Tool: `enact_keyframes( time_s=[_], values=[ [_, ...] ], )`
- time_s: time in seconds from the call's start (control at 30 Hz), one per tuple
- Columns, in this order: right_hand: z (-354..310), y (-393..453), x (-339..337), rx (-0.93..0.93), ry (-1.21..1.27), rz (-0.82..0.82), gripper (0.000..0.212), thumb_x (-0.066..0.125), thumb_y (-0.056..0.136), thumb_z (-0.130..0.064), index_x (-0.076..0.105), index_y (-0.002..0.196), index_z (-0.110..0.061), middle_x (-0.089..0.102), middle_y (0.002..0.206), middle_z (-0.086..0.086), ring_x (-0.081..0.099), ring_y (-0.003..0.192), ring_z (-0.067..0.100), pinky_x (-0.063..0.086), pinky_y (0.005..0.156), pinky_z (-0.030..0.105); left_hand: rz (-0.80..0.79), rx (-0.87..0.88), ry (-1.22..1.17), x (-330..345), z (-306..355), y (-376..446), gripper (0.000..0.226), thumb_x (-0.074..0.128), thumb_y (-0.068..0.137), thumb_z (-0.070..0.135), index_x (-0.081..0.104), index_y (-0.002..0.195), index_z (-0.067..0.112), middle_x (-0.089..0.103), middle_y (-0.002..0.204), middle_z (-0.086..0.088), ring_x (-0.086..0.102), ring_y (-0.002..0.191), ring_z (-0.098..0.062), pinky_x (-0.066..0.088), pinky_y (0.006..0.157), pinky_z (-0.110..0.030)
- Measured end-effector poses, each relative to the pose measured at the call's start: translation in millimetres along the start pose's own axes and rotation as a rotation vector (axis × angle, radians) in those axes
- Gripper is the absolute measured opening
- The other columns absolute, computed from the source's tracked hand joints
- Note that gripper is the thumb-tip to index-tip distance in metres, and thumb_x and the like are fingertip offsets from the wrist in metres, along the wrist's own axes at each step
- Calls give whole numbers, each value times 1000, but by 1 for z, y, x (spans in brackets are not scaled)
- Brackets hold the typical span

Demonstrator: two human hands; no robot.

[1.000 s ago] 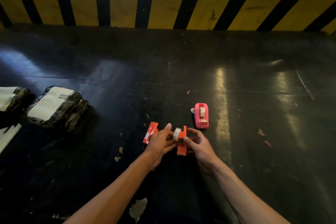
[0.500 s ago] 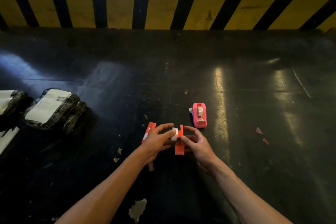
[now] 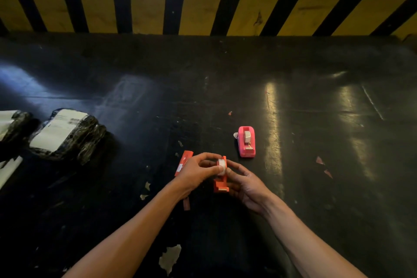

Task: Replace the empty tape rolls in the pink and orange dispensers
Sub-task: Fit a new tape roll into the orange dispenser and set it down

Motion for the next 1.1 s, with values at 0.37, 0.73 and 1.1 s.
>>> enact_keyframes(
  time_s=[0.37,0.73,1.1],
  values=[
    [-7,7,-18,-12,29,110,29,63,94,-18,66,122,-25,77,105,10,71,94,28,55,74,35,383,-83,736,-81,-33,40,54,58,97,25,40,148,28,43,144,-18,47,130,-37,42,109,-47],
    [-1,6,-17,13,43,89,30,64,93,-15,66,121,-25,73,117,15,67,112,38,52,98,50,204,-174,856,-77,-43,54,57,64,92,25,41,144,29,43,140,-19,56,118,-36,53,98,-47],
    [-7,3,1,-34,24,35,33,67,92,-15,64,124,-23,76,109,14,75,91,29,60,68,37,41,-262,-273,-29,-24,8,51,75,84,14,57,132,20,65,124,-17,67,109,-31,58,83,-40]
  ],
)
Point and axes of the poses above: each hand's wrist, its own y-axis towards the middle knuckle, its own x-axis out of the palm, z = x × y, the point moved 8 cm from there along y, towards the middle knuckle
